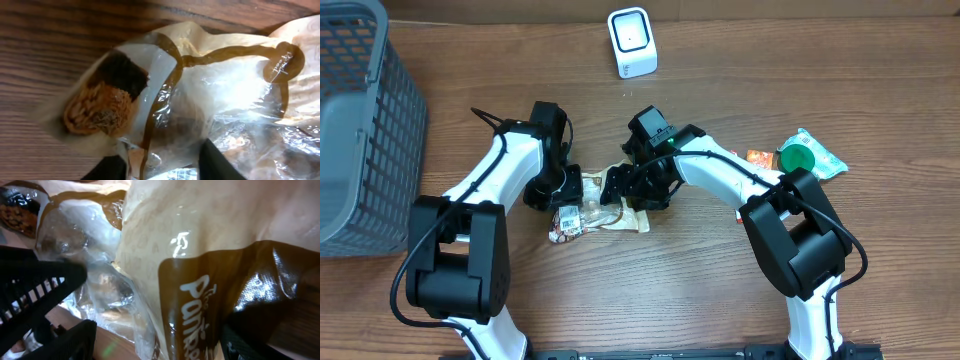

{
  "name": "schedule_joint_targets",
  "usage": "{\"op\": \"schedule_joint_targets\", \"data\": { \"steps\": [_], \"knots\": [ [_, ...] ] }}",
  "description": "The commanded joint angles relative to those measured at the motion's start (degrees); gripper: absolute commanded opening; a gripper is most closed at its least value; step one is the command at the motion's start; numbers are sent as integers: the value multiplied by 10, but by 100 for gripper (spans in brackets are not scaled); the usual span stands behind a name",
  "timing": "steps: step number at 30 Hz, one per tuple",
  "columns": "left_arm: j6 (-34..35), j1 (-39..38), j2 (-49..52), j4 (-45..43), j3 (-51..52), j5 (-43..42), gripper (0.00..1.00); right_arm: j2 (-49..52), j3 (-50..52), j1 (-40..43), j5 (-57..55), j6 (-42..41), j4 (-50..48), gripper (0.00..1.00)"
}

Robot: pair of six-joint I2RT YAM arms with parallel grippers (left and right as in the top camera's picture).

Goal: Scan the item barcode
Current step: 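Hold the PanTree bag with both grippers and adjust the right grip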

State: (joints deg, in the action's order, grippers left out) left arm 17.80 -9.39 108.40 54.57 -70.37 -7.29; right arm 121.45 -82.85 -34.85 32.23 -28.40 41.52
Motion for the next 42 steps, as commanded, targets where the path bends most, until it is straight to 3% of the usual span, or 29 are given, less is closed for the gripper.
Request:
{"op": "schedule_joint_targets", "data": {
  "steps": [1,6,17,21,25,42],
  "knots": [
    [-7,-4,10,-4,10,-5,20,14,19,12,39,4,-9,81],
    [-18,-4,10,-9,10,-18,9,14,19,44,52,4,-12,81],
    [-18,-4,10,-21,10,-17,12,14,19,75,30,3,-17,80],
    [-18,-4,10,-26,10,-16,13,13,10,76,9,4,-17,72],
    [-18,-4,10,-28,10,-16,13,7,-30,82,9,18,19,72],
    [-18,-4,10,-28,10,-16,17,3,-33,61,-127,33,36,83]
  ]
}}
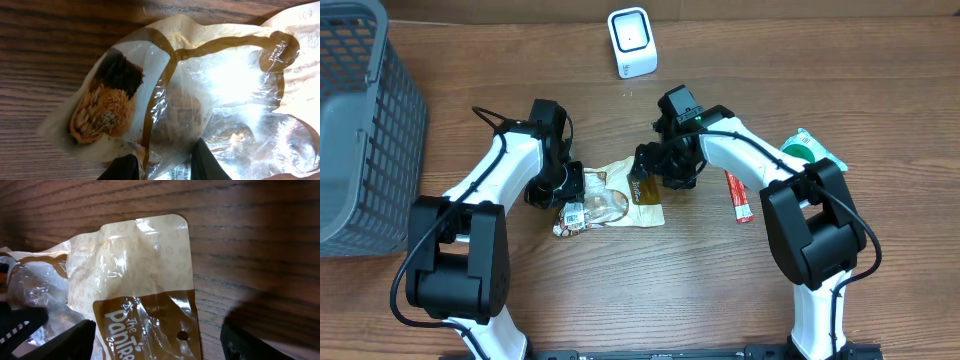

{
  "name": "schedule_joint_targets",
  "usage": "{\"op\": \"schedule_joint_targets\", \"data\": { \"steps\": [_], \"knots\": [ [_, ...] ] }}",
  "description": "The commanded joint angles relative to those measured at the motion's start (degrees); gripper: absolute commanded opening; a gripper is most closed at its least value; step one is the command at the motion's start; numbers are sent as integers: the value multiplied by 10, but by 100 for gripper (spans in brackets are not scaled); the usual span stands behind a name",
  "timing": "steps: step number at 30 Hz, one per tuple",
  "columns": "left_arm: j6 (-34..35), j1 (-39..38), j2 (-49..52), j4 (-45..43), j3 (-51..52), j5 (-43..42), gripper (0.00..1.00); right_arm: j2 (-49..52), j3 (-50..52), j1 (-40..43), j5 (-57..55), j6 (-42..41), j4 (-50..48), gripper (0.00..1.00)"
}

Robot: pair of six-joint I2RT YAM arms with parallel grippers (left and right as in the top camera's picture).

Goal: Scan the item barcode
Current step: 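Hold the PanTree bag with both grippers and adjust the right grip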

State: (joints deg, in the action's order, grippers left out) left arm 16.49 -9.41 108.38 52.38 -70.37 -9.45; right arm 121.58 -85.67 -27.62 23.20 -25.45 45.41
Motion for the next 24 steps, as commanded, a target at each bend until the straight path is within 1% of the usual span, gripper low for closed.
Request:
{"op": "schedule_joint_targets", "data": {
  "steps": [1,3,7,9,14,16,20,24],
  "knots": [
    [-5,-4,10,-6,10,6,17,2,-2,-16,-37,2,-3,83],
    [-5,-4,10,-6,10,6,17,3,4,-27,-37,2,-3,84],
    [-7,-4,10,-6,10,6,19,18,17,-59,-34,-31,-3,88],
    [-7,-4,10,-6,10,6,19,24,22,-66,-7,-30,-8,89],
    [-7,-4,10,-6,10,6,20,25,28,-68,83,-30,-21,88],
    [-7,-4,10,-5,10,6,20,25,30,-68,99,-30,-26,87],
    [-7,-4,10,-4,10,6,20,26,46,-68,164,-30,-71,80],
    [-11,-4,10,-4,10,6,21,27,60,-64,219,-30,-115,78]
  ]
}}
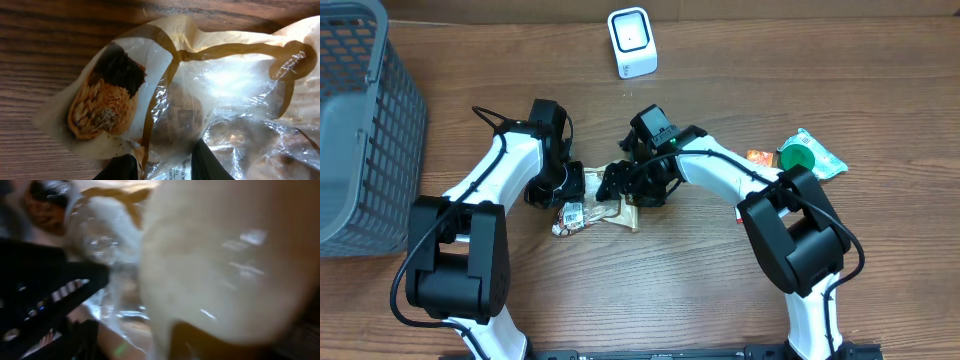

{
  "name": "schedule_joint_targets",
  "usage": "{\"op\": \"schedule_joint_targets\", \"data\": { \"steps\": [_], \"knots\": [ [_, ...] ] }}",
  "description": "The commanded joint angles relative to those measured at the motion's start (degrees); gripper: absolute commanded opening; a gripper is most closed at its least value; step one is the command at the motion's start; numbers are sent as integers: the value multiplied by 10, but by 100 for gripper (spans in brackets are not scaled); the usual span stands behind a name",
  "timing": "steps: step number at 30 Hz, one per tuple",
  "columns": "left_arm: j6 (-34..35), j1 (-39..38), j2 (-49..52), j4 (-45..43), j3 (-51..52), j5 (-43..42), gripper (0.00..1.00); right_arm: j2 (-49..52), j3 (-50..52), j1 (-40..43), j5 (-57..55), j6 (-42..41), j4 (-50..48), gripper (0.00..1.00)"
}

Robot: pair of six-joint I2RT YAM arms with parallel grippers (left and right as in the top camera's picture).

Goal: Scan the item barcode
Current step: 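Hold the PanTree bag with both grippers and adjust the right grip, then release the bag with the left gripper and pull the left arm back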

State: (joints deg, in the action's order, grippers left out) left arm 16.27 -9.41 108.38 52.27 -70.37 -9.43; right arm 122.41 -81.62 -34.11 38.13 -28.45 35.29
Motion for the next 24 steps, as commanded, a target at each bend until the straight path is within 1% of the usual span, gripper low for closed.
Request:
{"op": "schedule_joint_targets", "data": {
  "steps": [1,3,9,10,14,16,22,24],
  "knots": [
    [-9,-4,10,-3,10,6,21,19,23,3,81,0,-25,77],
    [-9,-4,10,-2,10,6,21,19,28,9,98,0,-48,69],
    [-9,-4,10,-3,10,6,22,19,29,26,108,0,-93,36],
    [-9,-4,10,-3,10,6,22,19,29,26,108,0,-100,34],
    [-9,-4,10,-3,10,6,23,19,29,26,108,0,-120,32],
    [-11,-4,10,-5,10,7,24,19,29,26,108,0,-119,29],
    [-11,-4,10,-7,10,10,26,19,29,26,108,0,-111,28],
    [-11,-4,10,-9,10,10,29,19,29,26,108,0,-108,28]
  ]
}}
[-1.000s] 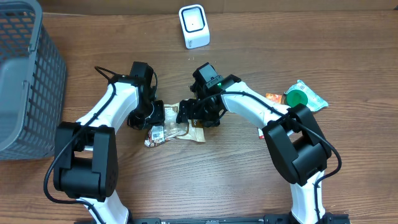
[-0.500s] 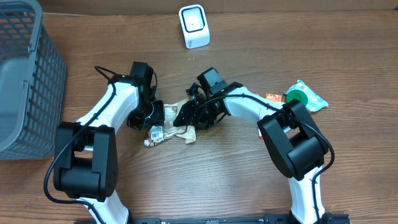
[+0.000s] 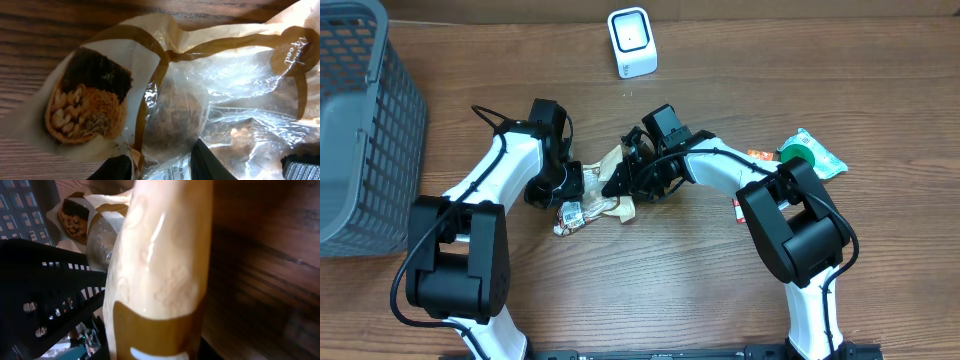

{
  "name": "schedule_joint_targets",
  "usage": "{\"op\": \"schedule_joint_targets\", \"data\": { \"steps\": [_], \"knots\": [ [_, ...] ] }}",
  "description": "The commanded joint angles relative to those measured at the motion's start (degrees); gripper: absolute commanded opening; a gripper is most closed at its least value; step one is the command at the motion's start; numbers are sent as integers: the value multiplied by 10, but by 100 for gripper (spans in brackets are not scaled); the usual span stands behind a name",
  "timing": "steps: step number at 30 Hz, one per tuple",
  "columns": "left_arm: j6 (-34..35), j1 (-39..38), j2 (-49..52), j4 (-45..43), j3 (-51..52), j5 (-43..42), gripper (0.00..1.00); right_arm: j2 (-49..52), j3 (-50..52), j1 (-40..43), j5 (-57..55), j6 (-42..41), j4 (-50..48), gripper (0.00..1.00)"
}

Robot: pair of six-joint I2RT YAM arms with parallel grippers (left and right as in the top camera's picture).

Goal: Scan the item barcode
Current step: 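Release the bag with the left gripper and pull the left arm back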

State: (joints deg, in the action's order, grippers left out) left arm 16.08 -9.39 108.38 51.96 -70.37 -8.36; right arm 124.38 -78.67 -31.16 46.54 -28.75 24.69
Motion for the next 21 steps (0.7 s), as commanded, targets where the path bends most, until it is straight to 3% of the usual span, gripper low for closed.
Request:
{"op": "schedule_joint_targets", "data": {
  "steps": [1,3,4,6,13,21],
  "knots": [
    [-9,-4,10,-6,10,0,34,-1,0,-3,24,3,2,28],
    [-9,-4,10,-6,10,-1,61,-1,0,-2,24,3,14,28],
    [-9,-4,10,-6,10,-1,66,-1,0,-1,24,3,21,28],
    [-9,-4,10,-6,10,-3,67,-1,0,0,24,3,35,28],
    [-21,3,10,5,-19,-2,75,-1,0,2,12,3,43,4],
    [-24,27,10,23,-90,0,80,-1,0,2,8,23,43,4]
  ]
}}
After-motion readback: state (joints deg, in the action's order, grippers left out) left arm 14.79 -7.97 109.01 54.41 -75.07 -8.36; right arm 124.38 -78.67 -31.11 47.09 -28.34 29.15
